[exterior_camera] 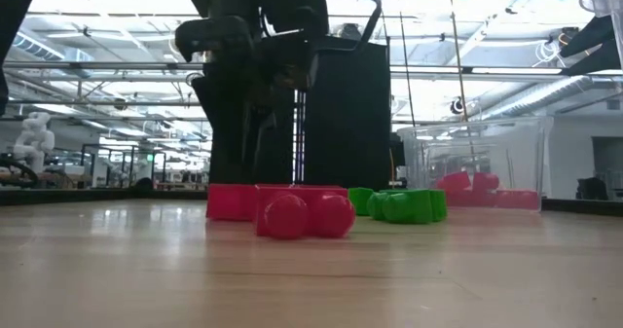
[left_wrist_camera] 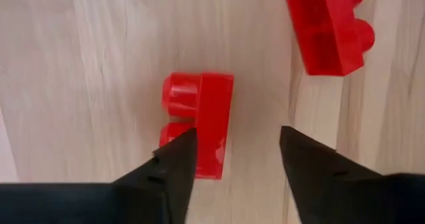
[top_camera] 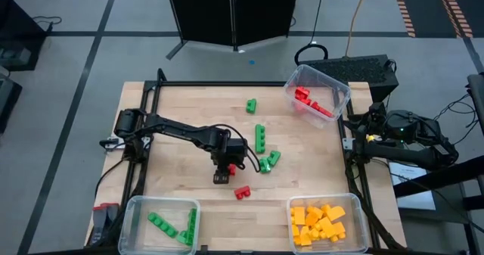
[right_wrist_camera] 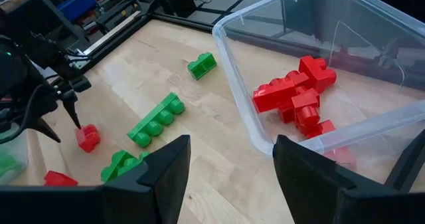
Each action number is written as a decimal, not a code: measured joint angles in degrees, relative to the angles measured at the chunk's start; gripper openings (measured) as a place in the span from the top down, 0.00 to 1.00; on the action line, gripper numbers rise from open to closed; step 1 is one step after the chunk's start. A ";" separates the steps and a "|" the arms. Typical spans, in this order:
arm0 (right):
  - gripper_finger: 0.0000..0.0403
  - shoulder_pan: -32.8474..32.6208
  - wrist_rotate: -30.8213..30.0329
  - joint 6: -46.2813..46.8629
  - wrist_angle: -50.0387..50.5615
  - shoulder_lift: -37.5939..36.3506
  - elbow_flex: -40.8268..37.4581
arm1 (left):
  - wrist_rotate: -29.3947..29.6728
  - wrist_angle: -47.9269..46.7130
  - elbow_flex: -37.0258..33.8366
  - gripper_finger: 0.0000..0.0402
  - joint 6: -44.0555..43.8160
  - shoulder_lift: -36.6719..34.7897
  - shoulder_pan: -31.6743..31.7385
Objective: Sort blocks
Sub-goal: Put the red game piece into the top transparent bin
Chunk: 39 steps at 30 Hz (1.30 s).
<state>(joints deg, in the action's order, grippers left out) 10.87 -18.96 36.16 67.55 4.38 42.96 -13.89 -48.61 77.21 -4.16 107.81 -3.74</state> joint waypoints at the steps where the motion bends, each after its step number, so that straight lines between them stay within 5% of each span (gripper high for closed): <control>1: 0.48 0.00 0.00 0.00 -0.01 0.00 0.00 | 0.00 -0.27 0.00 0.49 -0.02 0.00 0.16; 11: 0.48 0.00 0.02 -0.61 0.00 0.00 0.00 | 3.61 1.99 -0.97 0.21 0.07 0.54 0.34; 22: 0.48 0.00 1.36 -0.96 0.29 -0.02 0.02 | 6.40 2.38 -1.01 0.18 -0.39 9.15 -0.15; 27: 0.48 0.01 1.38 -0.85 0.52 -0.02 0.02 | 9.31 3.46 -1.16 0.30 -1.55 9.58 -0.22; 36: 0.48 0.01 1.18 -1.03 1.48 -0.02 0.02 | 9.93 4.00 -0.09 0.76 -1.34 9.25 -0.09; 39: 0.48 0.02 1.13 -0.85 1.79 -0.02 0.02 | 10.54 4.18 -0.11 0.77 -2.56 8.53 -0.11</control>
<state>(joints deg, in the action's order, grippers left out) 10.90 -17.83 35.31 69.34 4.36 42.98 -3.36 -44.43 77.10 -6.72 116.34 -3.84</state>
